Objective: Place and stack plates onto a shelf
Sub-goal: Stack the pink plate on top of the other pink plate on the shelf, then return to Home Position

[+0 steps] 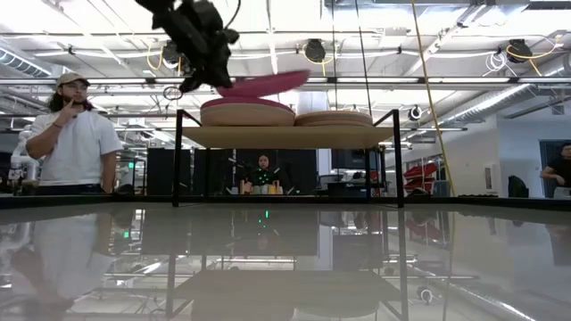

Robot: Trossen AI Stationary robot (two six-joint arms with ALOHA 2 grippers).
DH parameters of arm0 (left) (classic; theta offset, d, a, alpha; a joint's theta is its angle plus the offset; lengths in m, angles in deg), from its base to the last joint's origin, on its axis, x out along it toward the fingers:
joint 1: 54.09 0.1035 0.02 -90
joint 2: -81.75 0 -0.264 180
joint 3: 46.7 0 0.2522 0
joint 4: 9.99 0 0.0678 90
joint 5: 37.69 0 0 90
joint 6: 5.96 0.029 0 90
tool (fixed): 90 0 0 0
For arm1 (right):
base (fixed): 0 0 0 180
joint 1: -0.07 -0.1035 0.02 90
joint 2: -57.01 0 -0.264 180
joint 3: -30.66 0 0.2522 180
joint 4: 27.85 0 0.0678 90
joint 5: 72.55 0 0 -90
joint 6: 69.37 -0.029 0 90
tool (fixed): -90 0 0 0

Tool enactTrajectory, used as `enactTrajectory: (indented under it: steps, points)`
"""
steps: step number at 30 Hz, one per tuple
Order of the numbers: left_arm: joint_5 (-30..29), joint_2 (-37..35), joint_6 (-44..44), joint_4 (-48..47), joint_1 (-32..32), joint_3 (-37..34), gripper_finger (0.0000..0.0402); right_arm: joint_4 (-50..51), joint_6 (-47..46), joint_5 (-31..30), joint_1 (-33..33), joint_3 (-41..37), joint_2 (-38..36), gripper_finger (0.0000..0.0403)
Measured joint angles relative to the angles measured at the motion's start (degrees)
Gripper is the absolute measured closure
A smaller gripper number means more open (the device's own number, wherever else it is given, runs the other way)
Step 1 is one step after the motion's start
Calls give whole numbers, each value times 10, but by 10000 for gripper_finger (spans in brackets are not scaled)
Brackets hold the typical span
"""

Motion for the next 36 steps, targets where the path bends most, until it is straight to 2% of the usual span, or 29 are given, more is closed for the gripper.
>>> enactTrajectory:
  steps: [8,15,20,24,27,32,36]
  points:
    - [4,34,9,16,28,1,341,66,43,0,0,0,0,193]
    - [5,17,60,25,50,1,327,73,59,-3,0,0,0,193]
    - [5,9,106,-14,59,1,326,72,82,-4,0,0,0,193]
    - [8,9,150,-41,59,1,325,72,100,-33,0,0,0,193]
    - [39,4,170,-38,59,1,325,72,103,-64,1,0,0,193]
    - [86,-33,186,-40,59,46,325,86,110,-80,1,0,0,193]
    - [107,-122,233,-40,42,47,325,162,96,-75,0,-1,-25,193]
